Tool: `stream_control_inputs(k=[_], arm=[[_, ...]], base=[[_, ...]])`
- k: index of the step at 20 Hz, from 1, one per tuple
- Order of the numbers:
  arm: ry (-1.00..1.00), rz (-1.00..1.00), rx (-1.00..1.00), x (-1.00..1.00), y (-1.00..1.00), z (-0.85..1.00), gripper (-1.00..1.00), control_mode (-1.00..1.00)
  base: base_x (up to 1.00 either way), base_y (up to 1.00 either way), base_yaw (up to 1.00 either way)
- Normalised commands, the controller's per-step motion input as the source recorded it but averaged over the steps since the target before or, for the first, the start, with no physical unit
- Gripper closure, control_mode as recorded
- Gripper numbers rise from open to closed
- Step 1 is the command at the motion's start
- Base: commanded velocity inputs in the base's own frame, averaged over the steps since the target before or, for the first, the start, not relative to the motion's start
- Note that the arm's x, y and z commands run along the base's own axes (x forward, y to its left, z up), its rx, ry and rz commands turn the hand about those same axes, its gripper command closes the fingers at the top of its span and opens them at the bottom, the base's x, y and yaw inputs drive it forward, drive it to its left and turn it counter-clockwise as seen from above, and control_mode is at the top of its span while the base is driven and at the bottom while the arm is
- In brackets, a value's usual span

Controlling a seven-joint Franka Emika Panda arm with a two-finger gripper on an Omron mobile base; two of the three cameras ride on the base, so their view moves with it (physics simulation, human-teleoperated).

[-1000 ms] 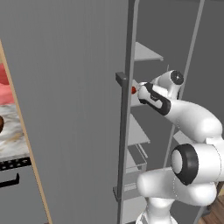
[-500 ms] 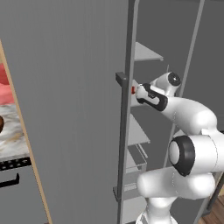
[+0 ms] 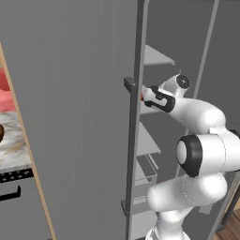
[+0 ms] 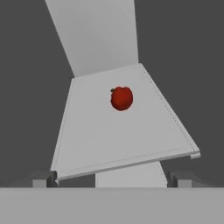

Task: Take the eggplant, cucumber, and bell pepper from the freezer and place them in the bowl on the counter.

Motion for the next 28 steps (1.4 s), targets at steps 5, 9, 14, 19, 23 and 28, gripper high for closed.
stream_control_inputs(k=[5,9,14,19,23,28], arm=[[0.04,0.0,0.0,0.22,0.0,0.0,-1.0,-1.0],[0.04,0.0,0.0,0.19,0.0,0.0,-1.0,-1.0],[0.0,0.0,0.0,0.17,0.0,-0.17,-1.0,-1.0],[0.0,0.0,0.0,0.17,0.0,-0.18,-1.0,-1.0],[0.0,0.0,0.0,0.21,0.0,-0.09,-1.0,-1.0],[0.0,0.0,0.0,0.24,0.0,0.0,-1.0,-1.0]], base=[[0.0,0.0,0.0],[0.0,0.0,0.0],[0.0,0.0,0.0],[0.0,0.0,0.0],[0.0,0.0,0.0],[0.0,0.0,0.0]])
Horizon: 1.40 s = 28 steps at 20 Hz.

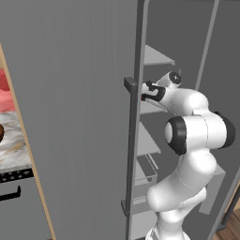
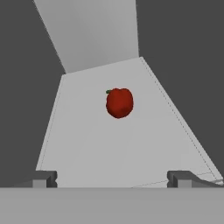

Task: Take the eggplant, cucumber, and bell pepper from the freezer and place them in the bowl on the counter.

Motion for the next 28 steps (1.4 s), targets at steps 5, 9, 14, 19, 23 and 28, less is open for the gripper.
stream_control_inputs(k=[5,9,14,19,23,28], arm=[[0.0,0.0,0.0,0.23,0.0,-0.01,-1.0,-1.0],[0.0,0.0,0.0,0.19,0.0,0.0,-1.0,-1.0],[0.0,0.0,0.0,0.22,0.0,-0.02,-1.0,-1.0],[0.0,0.0,0.0,0.13,0.0,-0.18,-1.0,-1.0],[0.0,0.0,0.0,0.14,0.0,-0.26,-1.0,-1.0],[0.0,0.0,0.0,0.23,0.0,-0.23,-1.0,-1.0]], base=[[0.0,0.0,0.0],[0.0,0.0,0.0],[0.0,0.0,0.0],[0.0,0.0,0.0],[0.0,0.0,0.0],[0.0,0.0,0.0]])
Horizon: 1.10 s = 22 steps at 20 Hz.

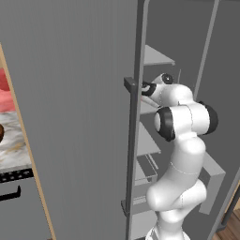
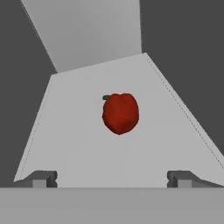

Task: Take the eggplant, cucumber, and bell pepper from the freezer and place them in the bowl on the counter.

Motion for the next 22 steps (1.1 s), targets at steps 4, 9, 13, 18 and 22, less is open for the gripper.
stream_control_inputs(k=[4,9,13,18,22], arm=[[0.0,0.0,0.0,0.24,0.0,-0.15,-1.0,-1.0],[0.0,0.0,0.0,0.23,-0.03,-0.09,-1.0,-1.0],[0.0,0.0,0.0,0.23,-0.04,0.0,-1.0,-1.0],[0.0,0.0,0.0,0.27,-0.02,-0.05,-1.0,-1.0],[0.0,0.0,0.0,0.25,0.0,-0.09,-1.0,-1.0]], base=[[0.0,0.0,0.0],[0.0,0.0,0.0],[0.0,0.0,0.0],[0.0,0.0,0.0],[0.0,0.0,0.0]])
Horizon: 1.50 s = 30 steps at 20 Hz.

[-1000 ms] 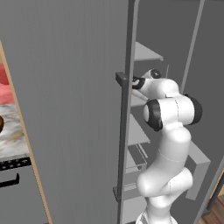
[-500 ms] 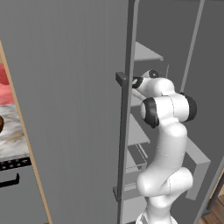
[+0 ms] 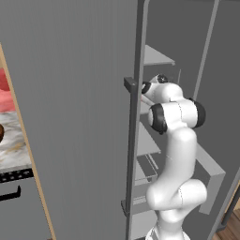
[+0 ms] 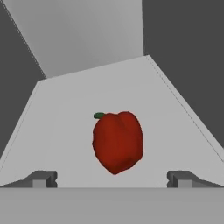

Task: Take the eggplant, cucumber, and bell pepper from the freezer and place them in the bowl on the counter.

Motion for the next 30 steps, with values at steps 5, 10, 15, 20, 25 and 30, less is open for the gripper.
stream_control_inputs(k=[5,10,15,20,25,30], arm=[[0.0,0.0,0.0,0.22,0.0,-0.1,-1.0,-1.0],[0.0,0.0,0.0,0.25,0.0,-0.08,-1.0,-1.0],[0.0,0.0,0.0,0.2,0.0,-0.12,-1.0,-1.0],[0.0,0.0,0.0,0.16,0.0,-0.09,-1.0,-1.0],[0.0,0.0,0.0,0.07,0.0,-0.13,-1.0,-1.0],[0.01,0.0,0.0,0.11,0.0,-0.12,-1.0,-1.0]], base=[[0.0,0.0,0.0],[0.0,0.0,0.0],[0.0,0.0,0.0],[0.0,0.0,0.0],[0.0,0.0,0.0],[0.0,0.0,0.0]])
